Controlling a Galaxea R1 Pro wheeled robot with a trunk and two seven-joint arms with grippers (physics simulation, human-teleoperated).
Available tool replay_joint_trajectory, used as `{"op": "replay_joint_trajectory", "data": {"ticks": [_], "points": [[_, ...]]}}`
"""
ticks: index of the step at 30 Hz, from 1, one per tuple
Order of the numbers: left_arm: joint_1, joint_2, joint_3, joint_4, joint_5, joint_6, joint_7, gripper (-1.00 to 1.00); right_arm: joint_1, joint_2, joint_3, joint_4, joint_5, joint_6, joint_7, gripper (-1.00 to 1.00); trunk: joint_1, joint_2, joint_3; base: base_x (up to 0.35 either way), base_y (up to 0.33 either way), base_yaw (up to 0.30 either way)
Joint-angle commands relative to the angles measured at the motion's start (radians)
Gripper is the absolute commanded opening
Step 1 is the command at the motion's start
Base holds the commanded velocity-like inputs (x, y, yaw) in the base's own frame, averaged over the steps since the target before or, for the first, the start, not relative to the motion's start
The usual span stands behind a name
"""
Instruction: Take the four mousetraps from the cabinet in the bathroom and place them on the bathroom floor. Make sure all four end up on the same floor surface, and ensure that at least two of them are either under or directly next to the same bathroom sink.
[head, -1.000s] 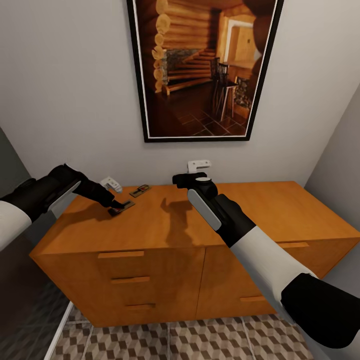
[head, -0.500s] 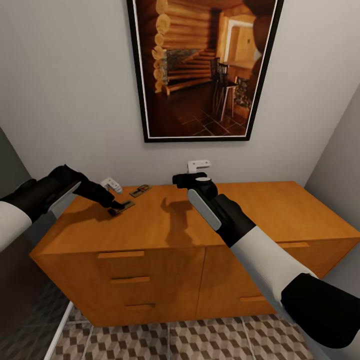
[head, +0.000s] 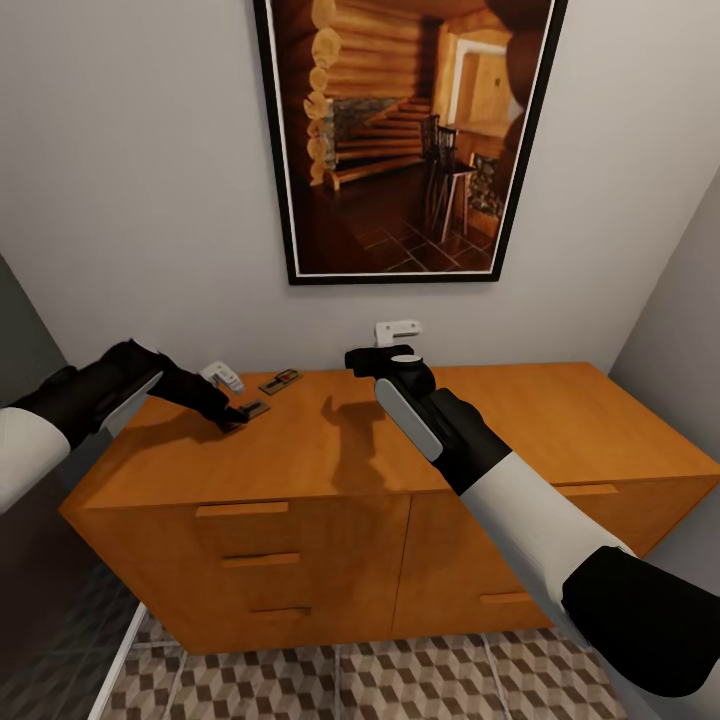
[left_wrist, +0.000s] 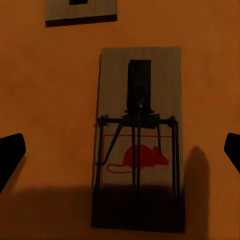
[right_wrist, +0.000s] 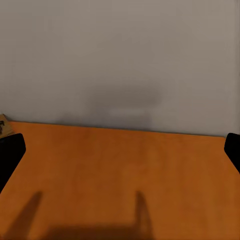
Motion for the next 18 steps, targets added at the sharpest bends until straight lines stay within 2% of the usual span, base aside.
{"op": "replay_joint_trajectory", "data": {"ticks": [1, 14, 18], "points": [[-0.002, 0.000, -0.005, 0.000, 0.008, 0.006, 0.002, 1.00, -0.001, 0.000, 0.003, -0.001, -0.010, 0.001, -0.010, 1.00, 0.000, -0.001, -0.001, 0.000, 0.000, 0.000], [0.010, -0.007, -0.005, 0.006, 0.008, 0.002, 0.002, 1.00, -0.001, 0.000, 0.003, -0.001, -0.010, 0.001, -0.010, 1.00, 0.000, -0.001, -0.001, 0.000, 0.000, 0.000], [0.016, -0.008, -0.005, 0.007, 0.008, -0.029, 0.002, 1.00, 0.000, 0.000, 0.003, 0.002, -0.010, 0.000, -0.010, 1.00, 0.000, -0.001, -0.001, 0.000, 0.000, 0.000]]}}
